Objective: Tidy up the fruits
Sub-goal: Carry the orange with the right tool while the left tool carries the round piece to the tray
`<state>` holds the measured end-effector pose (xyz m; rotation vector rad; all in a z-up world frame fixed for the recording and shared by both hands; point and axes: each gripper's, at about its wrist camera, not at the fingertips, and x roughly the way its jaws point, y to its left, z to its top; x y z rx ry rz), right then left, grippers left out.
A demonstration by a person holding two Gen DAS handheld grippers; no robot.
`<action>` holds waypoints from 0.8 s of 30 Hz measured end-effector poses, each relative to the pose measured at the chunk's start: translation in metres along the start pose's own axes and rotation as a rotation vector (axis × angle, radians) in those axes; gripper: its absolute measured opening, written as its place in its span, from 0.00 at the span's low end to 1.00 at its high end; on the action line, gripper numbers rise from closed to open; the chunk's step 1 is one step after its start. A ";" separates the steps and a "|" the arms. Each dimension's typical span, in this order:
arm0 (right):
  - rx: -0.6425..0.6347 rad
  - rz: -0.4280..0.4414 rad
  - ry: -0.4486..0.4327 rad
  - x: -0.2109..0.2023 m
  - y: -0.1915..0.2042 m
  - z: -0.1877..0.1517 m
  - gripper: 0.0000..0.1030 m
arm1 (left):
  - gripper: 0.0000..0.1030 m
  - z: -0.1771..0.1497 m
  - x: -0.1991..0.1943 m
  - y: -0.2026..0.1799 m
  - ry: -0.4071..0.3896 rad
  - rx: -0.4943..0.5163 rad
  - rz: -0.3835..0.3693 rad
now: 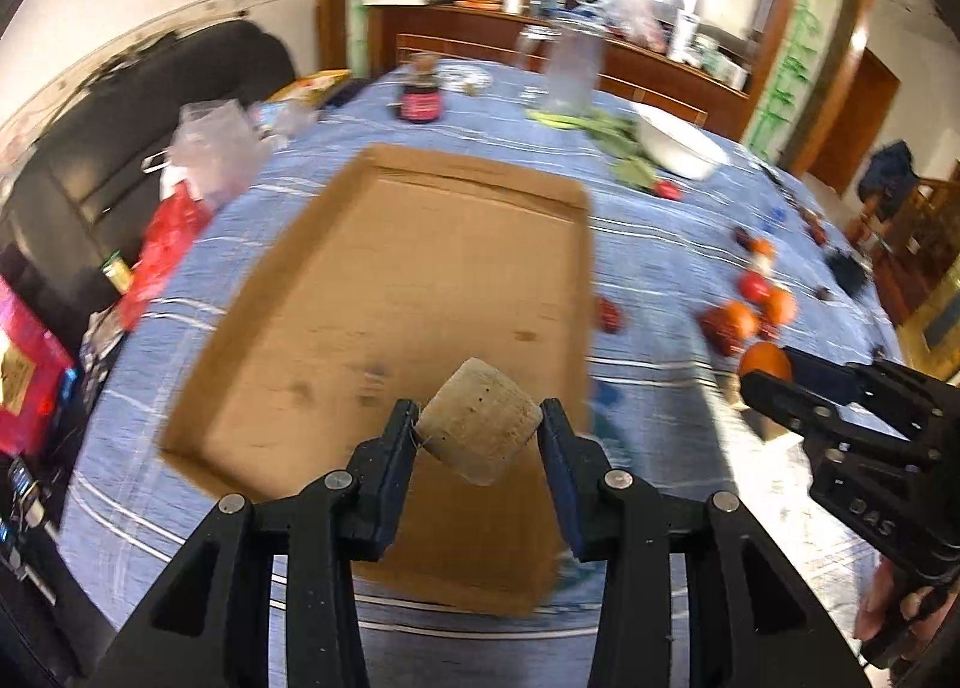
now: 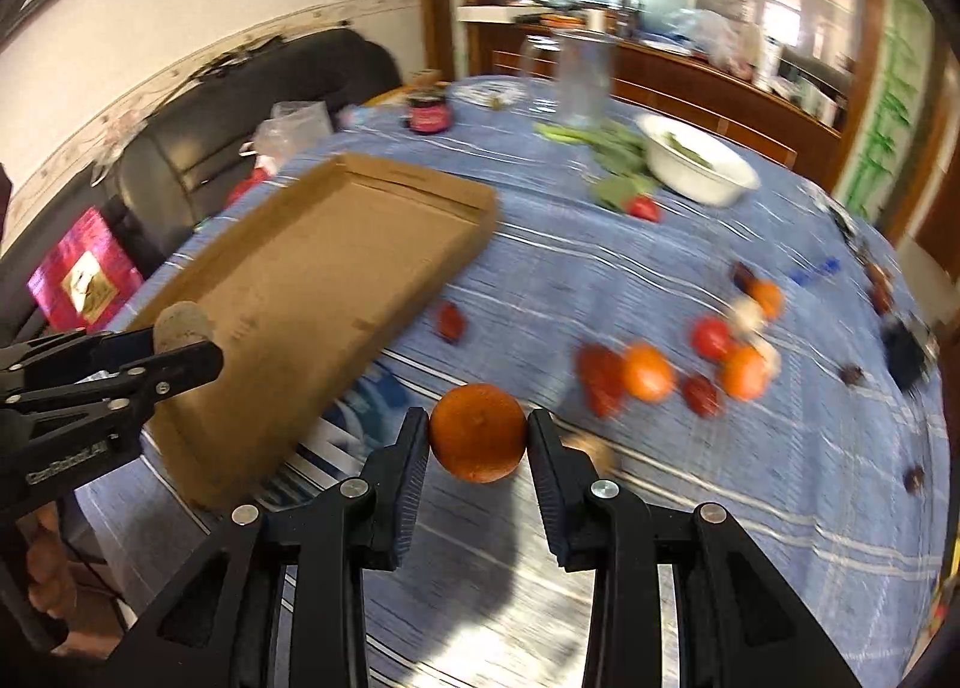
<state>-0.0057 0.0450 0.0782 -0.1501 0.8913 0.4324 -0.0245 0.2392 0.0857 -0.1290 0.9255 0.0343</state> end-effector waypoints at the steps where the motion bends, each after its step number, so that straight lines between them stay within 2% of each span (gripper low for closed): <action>1: -0.012 0.014 0.001 0.004 0.009 0.006 0.35 | 0.39 0.001 0.001 0.009 -0.002 -0.009 0.015; 7: -0.091 0.082 0.015 0.031 0.065 0.031 0.36 | 0.39 0.006 0.015 0.060 0.019 -0.051 0.102; 11: -0.125 0.123 0.044 0.053 0.094 0.036 0.36 | 0.39 0.004 0.026 0.082 0.049 -0.068 0.113; 15: -0.152 0.143 0.088 0.076 0.116 0.033 0.36 | 0.39 -0.001 0.038 0.088 0.084 -0.059 0.105; 24: -0.145 0.143 0.145 0.102 0.122 0.026 0.36 | 0.39 -0.002 0.060 0.088 0.125 -0.027 0.110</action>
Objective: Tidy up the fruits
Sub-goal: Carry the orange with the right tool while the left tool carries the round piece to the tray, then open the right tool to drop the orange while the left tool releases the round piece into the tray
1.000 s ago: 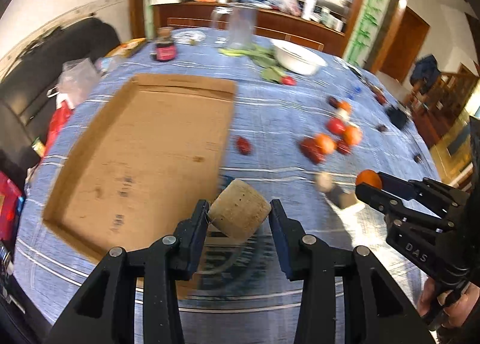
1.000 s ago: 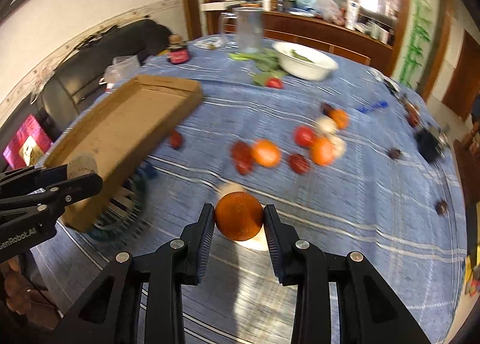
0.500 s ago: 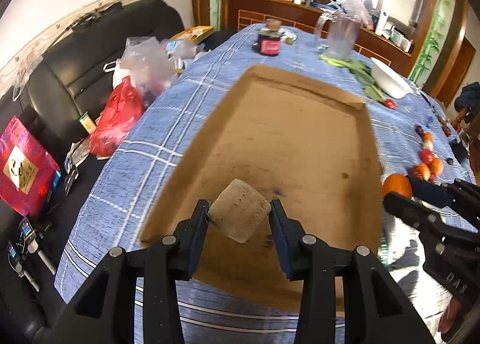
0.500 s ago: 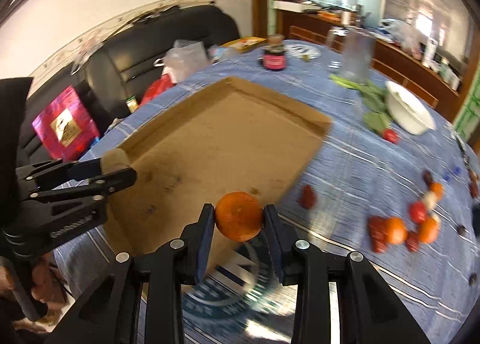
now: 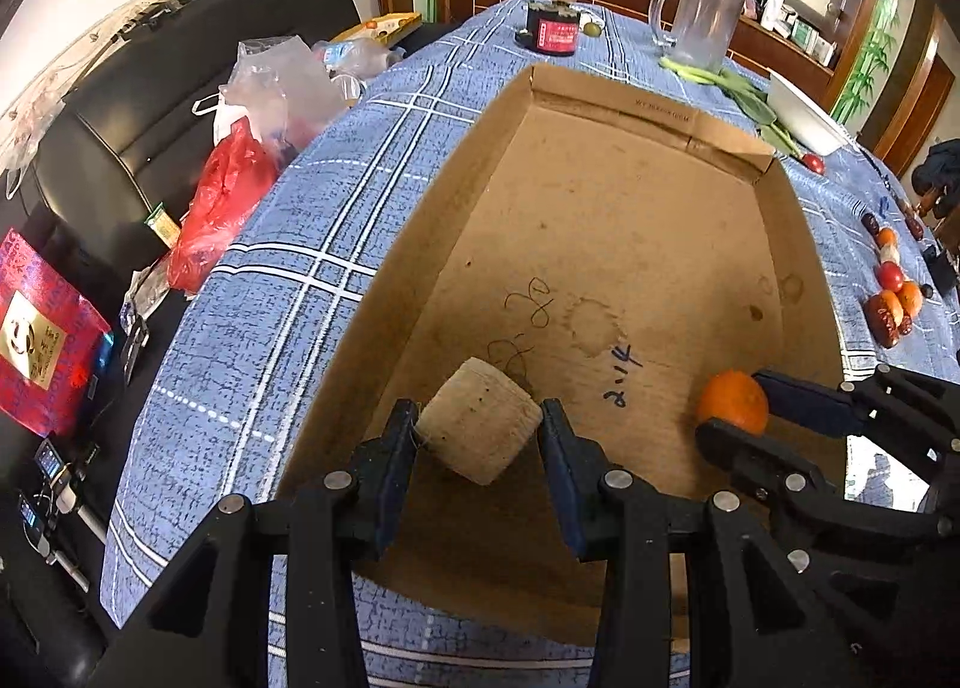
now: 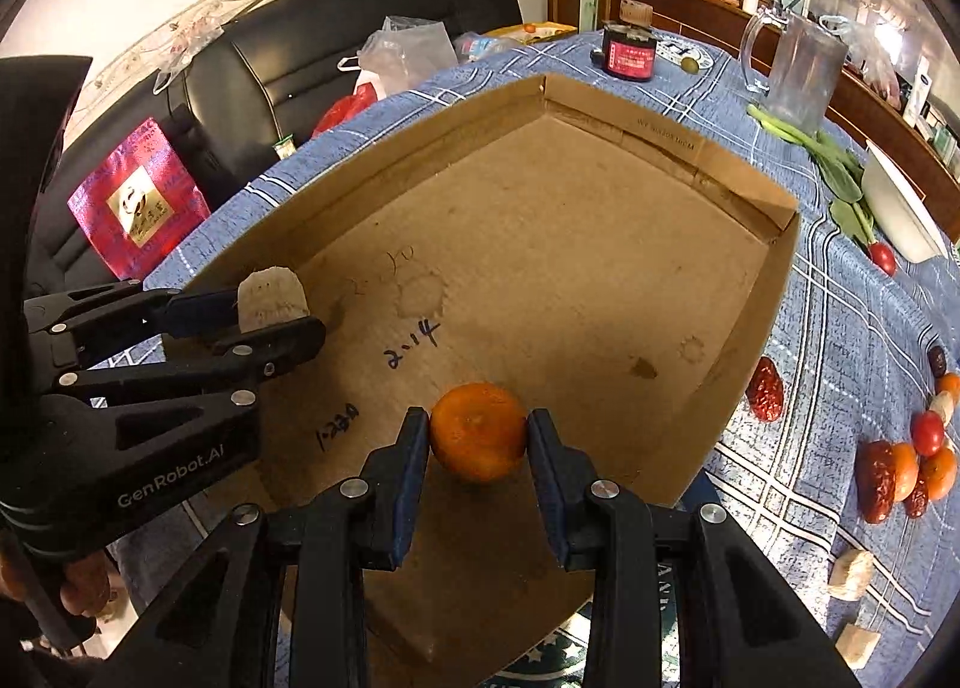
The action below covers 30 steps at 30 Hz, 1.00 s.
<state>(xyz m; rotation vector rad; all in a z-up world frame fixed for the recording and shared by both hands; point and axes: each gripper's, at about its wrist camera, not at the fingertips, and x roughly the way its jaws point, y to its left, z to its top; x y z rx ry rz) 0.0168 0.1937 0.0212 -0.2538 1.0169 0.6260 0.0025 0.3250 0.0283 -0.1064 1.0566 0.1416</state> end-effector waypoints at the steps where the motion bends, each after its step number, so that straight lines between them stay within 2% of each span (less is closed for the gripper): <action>1: 0.004 0.002 -0.003 0.000 0.000 0.000 0.36 | 0.39 0.000 0.002 0.000 0.003 0.001 0.004; 3: 0.003 0.000 -0.001 0.000 0.000 0.000 0.38 | 0.39 0.000 0.003 -0.001 -0.001 0.005 0.010; 7: 0.003 -0.016 0.005 0.001 -0.001 -0.001 0.51 | 0.40 0.000 0.002 -0.003 0.000 0.012 0.021; 10: 0.012 -0.007 -0.004 -0.004 -0.003 -0.003 0.51 | 0.41 -0.001 -0.001 -0.001 -0.004 0.005 0.029; 15: -0.010 -0.033 -0.037 -0.020 -0.001 -0.007 0.51 | 0.57 -0.005 -0.016 -0.001 -0.053 -0.007 0.065; 20: -0.027 -0.062 -0.073 -0.041 -0.005 -0.017 0.52 | 0.60 -0.011 -0.034 -0.008 -0.114 -0.016 0.108; 23: -0.025 -0.078 -0.096 -0.056 -0.010 -0.026 0.59 | 0.64 -0.013 -0.045 -0.016 -0.153 -0.016 0.130; 30: 0.036 -0.111 -0.133 -0.089 -0.041 -0.053 0.62 | 0.69 -0.014 -0.063 -0.050 -0.205 0.004 0.106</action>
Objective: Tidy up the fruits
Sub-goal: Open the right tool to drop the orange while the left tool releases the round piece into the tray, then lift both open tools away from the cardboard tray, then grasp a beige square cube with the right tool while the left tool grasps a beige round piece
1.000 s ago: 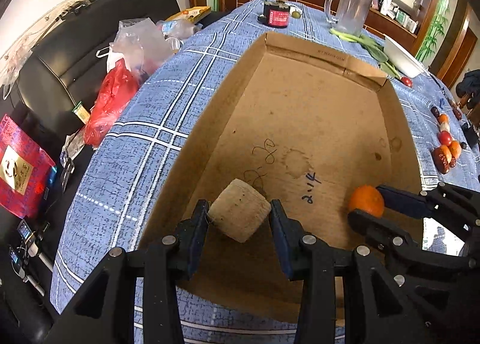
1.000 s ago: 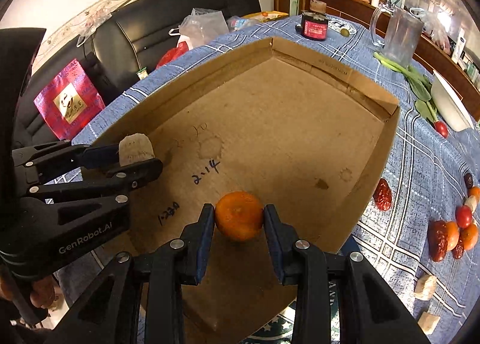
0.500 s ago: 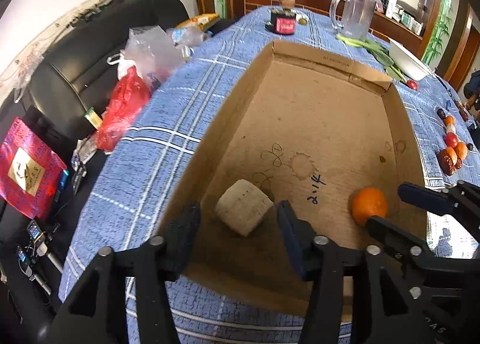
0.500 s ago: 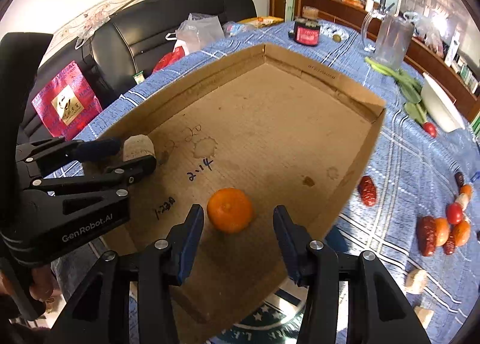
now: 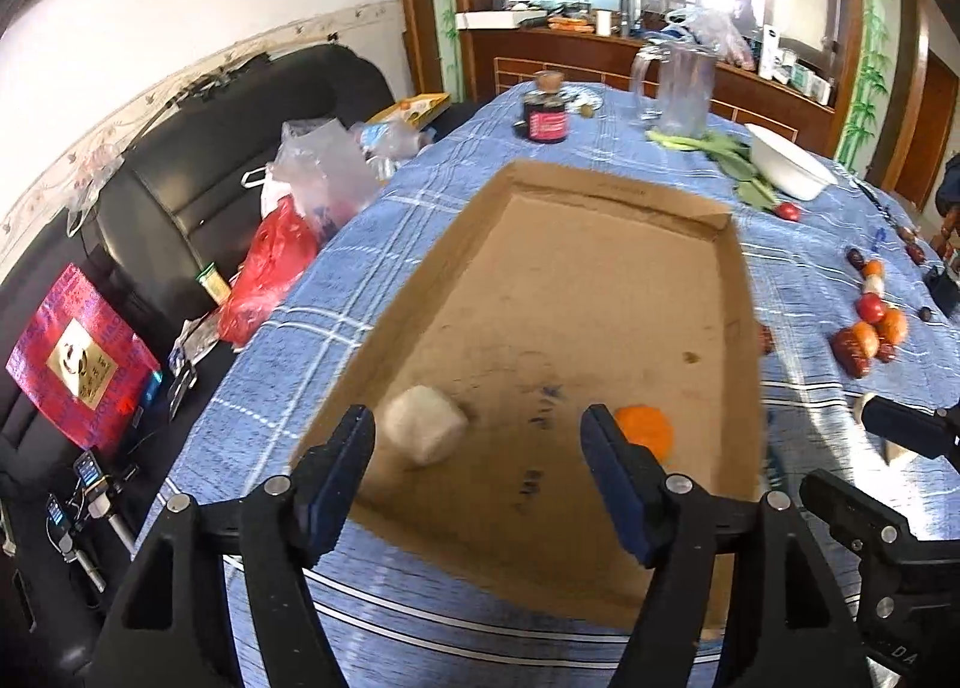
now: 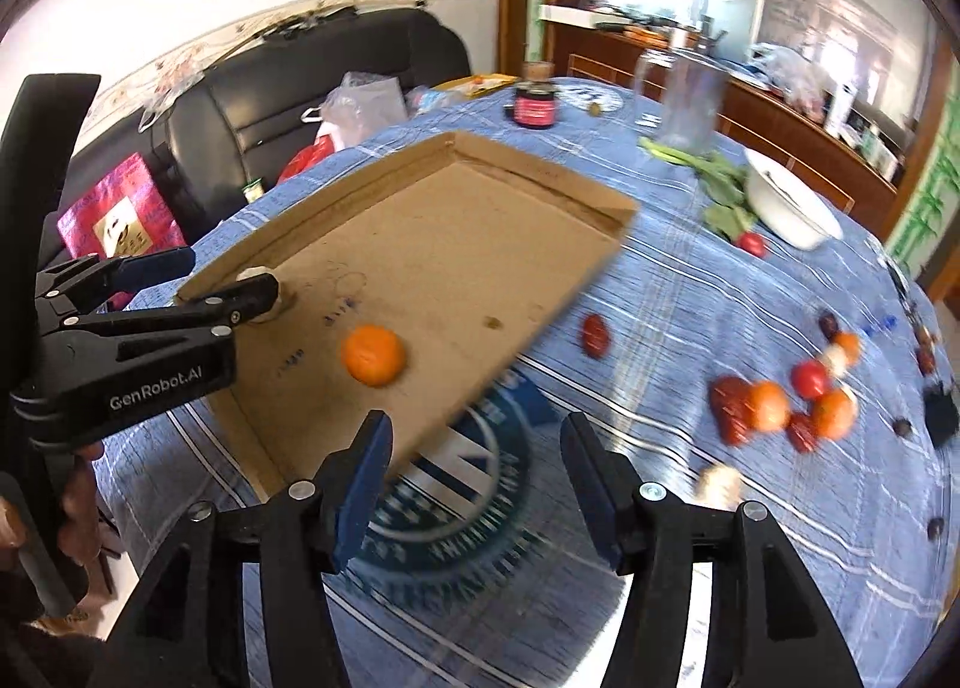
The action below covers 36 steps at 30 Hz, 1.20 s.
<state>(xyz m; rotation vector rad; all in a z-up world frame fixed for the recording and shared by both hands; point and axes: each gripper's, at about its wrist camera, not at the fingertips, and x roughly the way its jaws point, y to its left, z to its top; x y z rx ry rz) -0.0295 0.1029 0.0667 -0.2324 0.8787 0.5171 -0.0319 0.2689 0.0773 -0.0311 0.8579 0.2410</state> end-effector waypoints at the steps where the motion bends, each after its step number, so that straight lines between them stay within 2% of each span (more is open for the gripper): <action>1: 0.014 -0.006 -0.002 -0.004 -0.007 -0.004 0.62 | 0.69 0.001 -0.001 -0.006 -0.002 0.006 -0.006; 9: 0.128 -0.075 -0.012 -0.036 -0.066 -0.037 0.62 | 0.70 0.003 -0.013 -0.072 -0.014 0.080 -0.082; 18: 0.272 -0.154 0.014 -0.058 -0.144 -0.081 0.67 | 0.71 -0.002 -0.013 -0.138 0.025 0.157 -0.152; 22: 0.274 -0.109 0.047 -0.046 -0.154 -0.090 0.67 | 0.71 -0.006 -0.011 -0.152 0.052 0.164 -0.154; 30: 0.235 0.013 0.090 0.000 -0.149 -0.077 0.67 | 0.71 -0.009 -0.009 -0.152 0.084 0.157 -0.111; 32: 0.225 0.034 0.100 0.009 -0.147 -0.075 0.63 | 0.71 -0.009 -0.008 -0.151 0.088 0.150 -0.107; 34: 0.204 0.038 0.081 0.009 -0.145 -0.075 0.38 | 0.71 -0.008 -0.005 -0.153 0.096 0.149 -0.114; 36: 0.200 0.044 0.075 0.007 -0.147 -0.076 0.38 | 0.71 -0.007 -0.002 -0.161 0.109 0.157 -0.131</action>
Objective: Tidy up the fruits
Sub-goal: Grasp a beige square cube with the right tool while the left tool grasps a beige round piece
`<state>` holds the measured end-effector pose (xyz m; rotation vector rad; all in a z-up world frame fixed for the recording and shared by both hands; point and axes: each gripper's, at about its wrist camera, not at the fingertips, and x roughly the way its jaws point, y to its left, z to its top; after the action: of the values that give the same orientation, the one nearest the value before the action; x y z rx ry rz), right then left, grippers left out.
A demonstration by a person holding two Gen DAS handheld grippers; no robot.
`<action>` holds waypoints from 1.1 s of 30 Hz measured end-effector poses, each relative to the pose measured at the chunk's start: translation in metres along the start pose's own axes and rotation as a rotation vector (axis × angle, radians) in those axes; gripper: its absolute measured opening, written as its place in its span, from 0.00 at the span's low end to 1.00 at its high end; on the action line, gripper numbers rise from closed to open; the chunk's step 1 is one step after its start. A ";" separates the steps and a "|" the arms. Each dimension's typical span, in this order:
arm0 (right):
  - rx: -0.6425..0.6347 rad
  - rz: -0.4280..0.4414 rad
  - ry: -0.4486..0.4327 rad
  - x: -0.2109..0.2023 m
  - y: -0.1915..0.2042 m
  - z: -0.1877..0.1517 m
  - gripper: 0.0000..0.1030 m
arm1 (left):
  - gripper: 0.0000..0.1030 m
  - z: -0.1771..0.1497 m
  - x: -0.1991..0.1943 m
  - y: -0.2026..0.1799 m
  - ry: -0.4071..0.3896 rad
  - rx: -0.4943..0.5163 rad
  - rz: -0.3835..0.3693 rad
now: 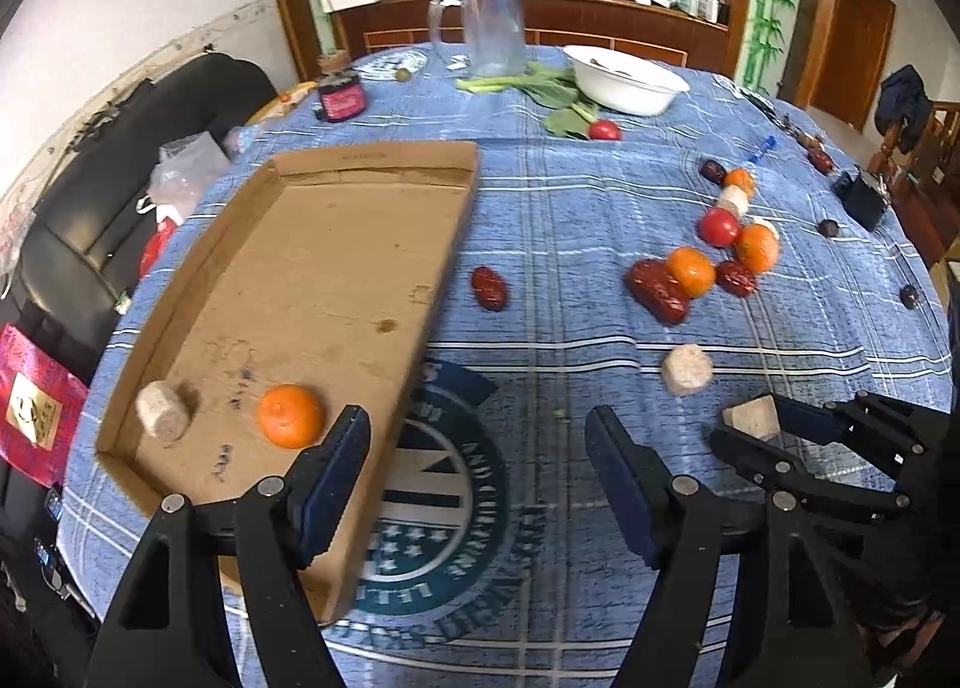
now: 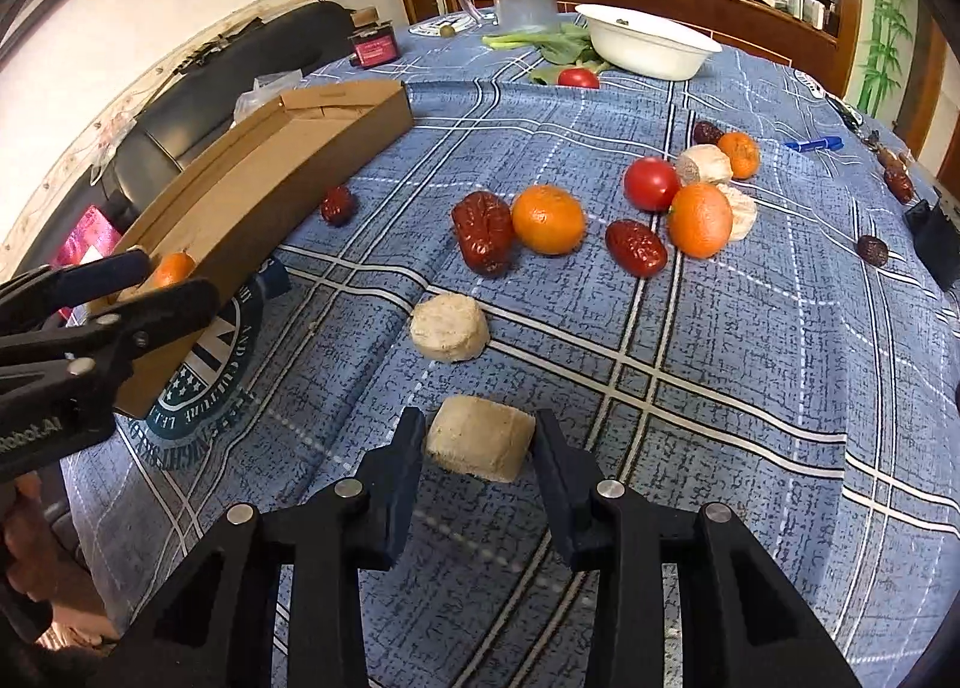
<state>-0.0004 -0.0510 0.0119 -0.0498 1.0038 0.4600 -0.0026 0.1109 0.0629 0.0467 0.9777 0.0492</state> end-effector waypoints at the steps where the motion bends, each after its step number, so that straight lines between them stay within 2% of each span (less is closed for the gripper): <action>1: 0.000 -0.007 -0.008 -0.003 -0.002 -0.001 0.38 | 0.71 0.001 0.003 -0.005 0.008 0.007 -0.011; 8: 0.043 -0.094 -0.048 -0.031 -0.037 -0.012 0.38 | 0.71 0.012 0.029 -0.063 0.067 0.099 -0.120; 13: 0.103 -0.123 -0.049 -0.043 -0.062 -0.022 0.38 | 0.71 0.021 0.056 -0.085 0.124 0.090 -0.172; 15: 0.118 -0.124 -0.052 -0.047 -0.066 -0.025 0.39 | 0.64 0.020 0.067 -0.087 0.148 0.077 -0.177; 16: 0.122 -0.125 -0.056 -0.049 -0.067 -0.026 0.39 | 0.56 0.019 0.064 -0.088 0.113 0.086 -0.170; 18: 0.126 -0.125 -0.066 -0.052 -0.068 -0.027 0.39 | 0.31 0.019 0.063 -0.089 0.101 0.105 -0.162; 19: 0.126 -0.128 -0.071 -0.053 -0.068 -0.027 0.39 | 0.26 0.020 0.062 -0.087 0.097 0.107 -0.168; 20: 0.126 -0.129 -0.073 -0.053 -0.068 -0.027 0.39 | 0.26 0.021 0.061 -0.082 0.106 0.092 -0.205; 22: 0.127 -0.134 -0.078 -0.054 -0.067 -0.027 0.39 | 0.26 0.020 0.057 -0.074 0.110 0.061 -0.232; 33: 0.150 -0.171 -0.112 -0.066 -0.061 -0.027 0.39 | 0.27 0.010 0.020 -0.050 0.059 0.058 -0.256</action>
<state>-0.0283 -0.1360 0.0414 0.0246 0.9132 0.2276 0.0180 0.0619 0.0487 -0.0271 1.0373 -0.2137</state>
